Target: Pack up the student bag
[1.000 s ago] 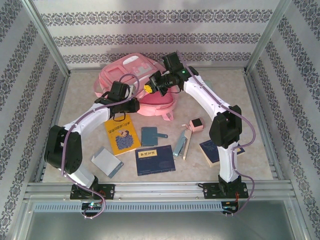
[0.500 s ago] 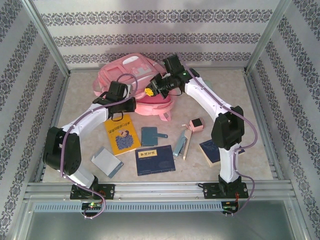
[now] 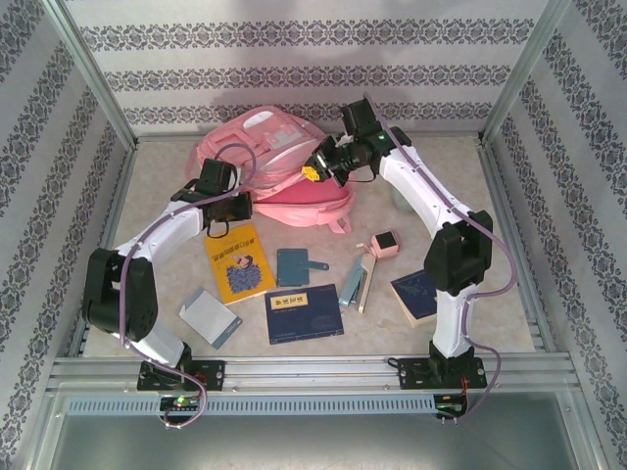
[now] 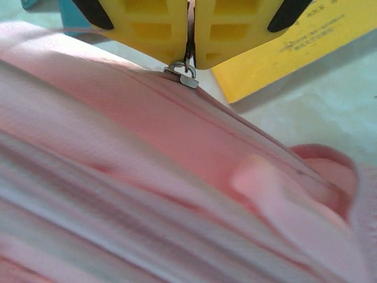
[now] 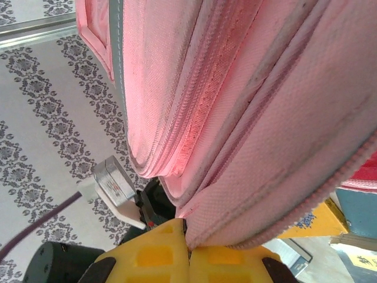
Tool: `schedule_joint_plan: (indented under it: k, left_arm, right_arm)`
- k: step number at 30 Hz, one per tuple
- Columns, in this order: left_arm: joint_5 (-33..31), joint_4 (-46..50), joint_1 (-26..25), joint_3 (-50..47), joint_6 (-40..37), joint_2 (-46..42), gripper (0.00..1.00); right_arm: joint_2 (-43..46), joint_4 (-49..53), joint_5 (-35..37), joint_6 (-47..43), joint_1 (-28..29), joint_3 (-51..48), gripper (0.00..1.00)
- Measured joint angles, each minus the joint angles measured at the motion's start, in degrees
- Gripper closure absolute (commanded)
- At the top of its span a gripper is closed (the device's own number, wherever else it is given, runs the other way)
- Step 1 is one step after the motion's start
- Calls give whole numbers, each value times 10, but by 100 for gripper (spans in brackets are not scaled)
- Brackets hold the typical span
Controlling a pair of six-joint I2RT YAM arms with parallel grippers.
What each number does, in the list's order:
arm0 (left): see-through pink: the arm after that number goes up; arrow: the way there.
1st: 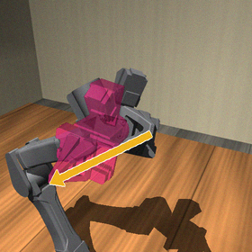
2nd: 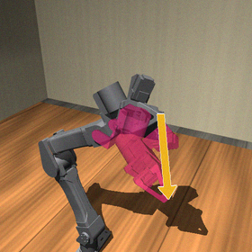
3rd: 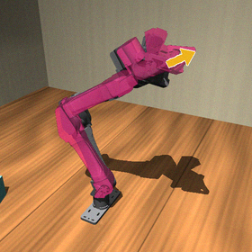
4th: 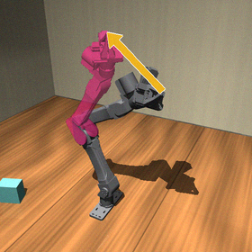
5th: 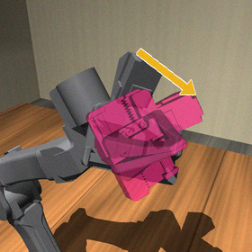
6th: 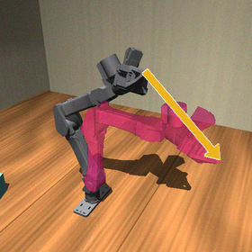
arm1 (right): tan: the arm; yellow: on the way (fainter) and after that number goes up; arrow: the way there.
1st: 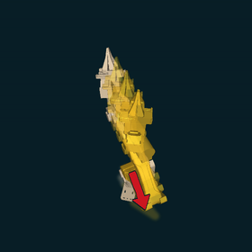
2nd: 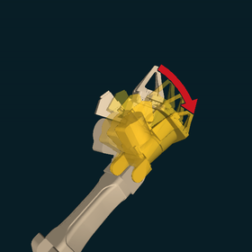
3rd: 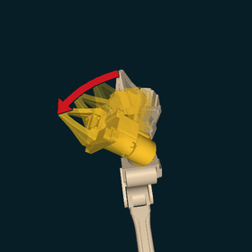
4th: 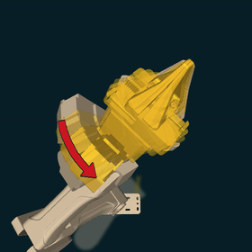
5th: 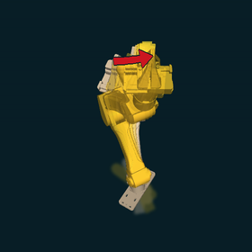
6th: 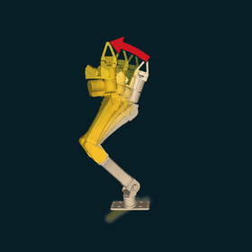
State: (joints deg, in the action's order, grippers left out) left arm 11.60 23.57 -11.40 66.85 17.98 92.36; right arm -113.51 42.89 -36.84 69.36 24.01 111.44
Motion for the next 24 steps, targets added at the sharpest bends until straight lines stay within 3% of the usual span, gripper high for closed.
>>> schedule_joint_plan:
  k: [5,10,16,24]
  left_arm:
    - [-11,51,60,77,24,73,57]
    - [-4,89,71,117,32,58,46]
    - [48,122,39,214,39,48,43]
    - [150,177,-51,467,13,265,44]
  right_arm:
    - [0,18,-1,-64,-3,0,100]
    - [40,20,10,-131,-3,-82,100]
    - [79,-8,15,-174,-2,-229,100]
    - [79,-37,26,-214,-1,-274,100]
